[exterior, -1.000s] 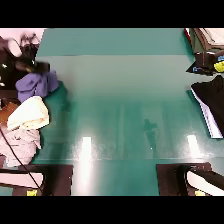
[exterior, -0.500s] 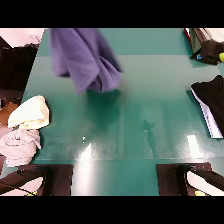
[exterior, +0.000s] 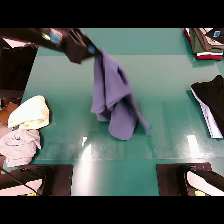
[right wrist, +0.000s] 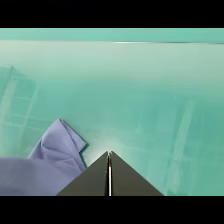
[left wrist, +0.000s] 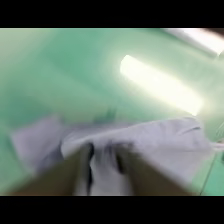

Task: Fold the shirts.

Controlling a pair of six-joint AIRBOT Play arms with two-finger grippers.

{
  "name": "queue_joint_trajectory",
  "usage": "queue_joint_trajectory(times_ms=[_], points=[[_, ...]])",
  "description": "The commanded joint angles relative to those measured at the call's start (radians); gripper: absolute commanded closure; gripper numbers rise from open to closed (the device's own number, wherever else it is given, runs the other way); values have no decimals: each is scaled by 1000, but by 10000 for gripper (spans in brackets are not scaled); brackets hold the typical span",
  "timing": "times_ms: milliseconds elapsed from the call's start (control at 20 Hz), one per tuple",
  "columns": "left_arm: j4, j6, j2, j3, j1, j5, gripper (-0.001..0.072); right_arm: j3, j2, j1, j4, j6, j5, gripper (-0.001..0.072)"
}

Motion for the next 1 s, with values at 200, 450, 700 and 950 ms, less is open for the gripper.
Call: queue_joint_trajectory(times_ms=[200,450,700,950], points=[[156,-132,-48,-182,125,-143,206,-3,-9,-1,-2,-1,35,696],[157,-116,-48,-510,138,-52,206,-90,-9,0,0,-1,36,696],[49,-29,-48,-736,138,111,204,-158,-8,0,0,-1,29,696],[3,-20,-50,-814,116,263,206,-179,-8,0,1,-1,25,696]])
